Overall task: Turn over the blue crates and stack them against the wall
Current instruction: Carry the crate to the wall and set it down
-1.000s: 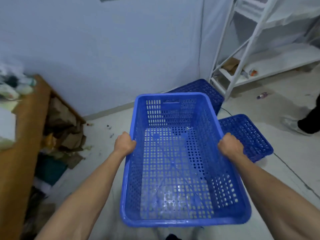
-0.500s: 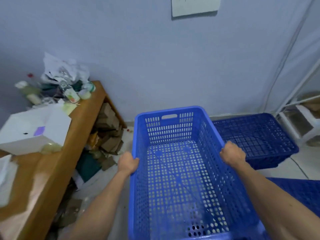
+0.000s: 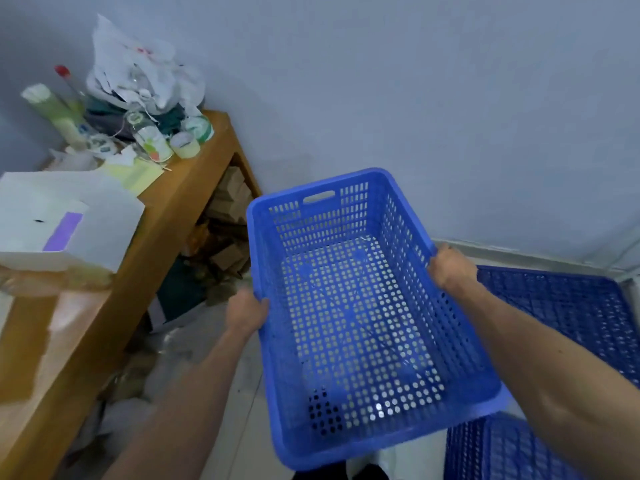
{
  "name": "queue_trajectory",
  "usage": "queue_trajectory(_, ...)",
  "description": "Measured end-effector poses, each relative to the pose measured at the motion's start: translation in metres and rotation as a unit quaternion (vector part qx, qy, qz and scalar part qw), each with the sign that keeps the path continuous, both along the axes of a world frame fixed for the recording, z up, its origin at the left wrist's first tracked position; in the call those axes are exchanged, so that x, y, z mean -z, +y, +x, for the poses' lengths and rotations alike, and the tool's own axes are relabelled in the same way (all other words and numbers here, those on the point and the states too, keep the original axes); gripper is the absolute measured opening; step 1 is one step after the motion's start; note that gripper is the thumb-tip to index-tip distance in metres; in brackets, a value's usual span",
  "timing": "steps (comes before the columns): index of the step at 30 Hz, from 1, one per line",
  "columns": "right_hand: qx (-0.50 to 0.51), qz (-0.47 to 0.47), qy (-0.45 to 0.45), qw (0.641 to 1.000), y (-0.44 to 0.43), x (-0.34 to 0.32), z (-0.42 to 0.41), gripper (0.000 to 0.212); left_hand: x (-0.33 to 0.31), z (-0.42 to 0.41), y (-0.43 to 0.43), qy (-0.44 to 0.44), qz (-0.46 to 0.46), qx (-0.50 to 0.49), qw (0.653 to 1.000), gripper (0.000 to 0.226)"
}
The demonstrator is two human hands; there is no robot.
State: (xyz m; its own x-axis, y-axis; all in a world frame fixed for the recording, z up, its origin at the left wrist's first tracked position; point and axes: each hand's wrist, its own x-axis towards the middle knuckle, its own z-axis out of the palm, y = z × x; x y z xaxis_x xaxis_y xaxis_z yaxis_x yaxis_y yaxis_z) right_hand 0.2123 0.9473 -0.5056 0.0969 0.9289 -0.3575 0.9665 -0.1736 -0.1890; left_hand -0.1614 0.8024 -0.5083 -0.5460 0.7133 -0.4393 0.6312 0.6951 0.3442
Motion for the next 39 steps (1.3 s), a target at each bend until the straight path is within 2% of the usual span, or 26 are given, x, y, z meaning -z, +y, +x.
queue_trajectory(6,-0.01,-0.027,-0.051,0.998,0.105,0.052,-0.026,0.029,0.058,-0.026,0.092,-0.054,0.01,-0.023,0.998,0.034)
queue_trajectory(12,0.008,-0.032,-0.027,0.999,0.19,0.146,-0.04,0.031,0.161,-0.02,0.145,-0.115,-0.009,-0.096,0.989,0.031)
queue_trajectory(16,-0.013,-0.054,-0.014,0.998,0.237,0.232,-0.047,0.033,0.262,-0.009,0.152,-0.123,-0.02,-0.15,0.981,0.036)
queue_trajectory(20,-0.047,-0.051,-0.01,0.998,0.273,0.316,-0.056,0.033,0.33,0.016,0.149,-0.149,-0.021,-0.236,0.96,0.017)
queue_trajectory(25,-0.107,-0.047,-0.026,0.993,0.315,0.4,-0.068,0.036,0.414,0.057,0.146,-0.187,-0.026,-0.319,0.929,0.013)
queue_trajectory(31,-0.16,-0.025,-0.044,0.986,0.358,0.452,-0.087,0.039,0.464,0.098,0.163,-0.19,-0.014,-0.371,0.909,0.012)
queue_trajectory(35,-0.152,-0.052,-0.065,0.985,0.383,0.463,-0.096,0.045,0.487,0.115,0.165,-0.241,-0.014,-0.382,0.892,0.012)
queue_trajectory(39,-0.148,-0.088,-0.039,0.984,0.407,0.48,-0.098,0.052,0.507,0.118,0.166,-0.27,-0.034,-0.373,0.887,0.012)
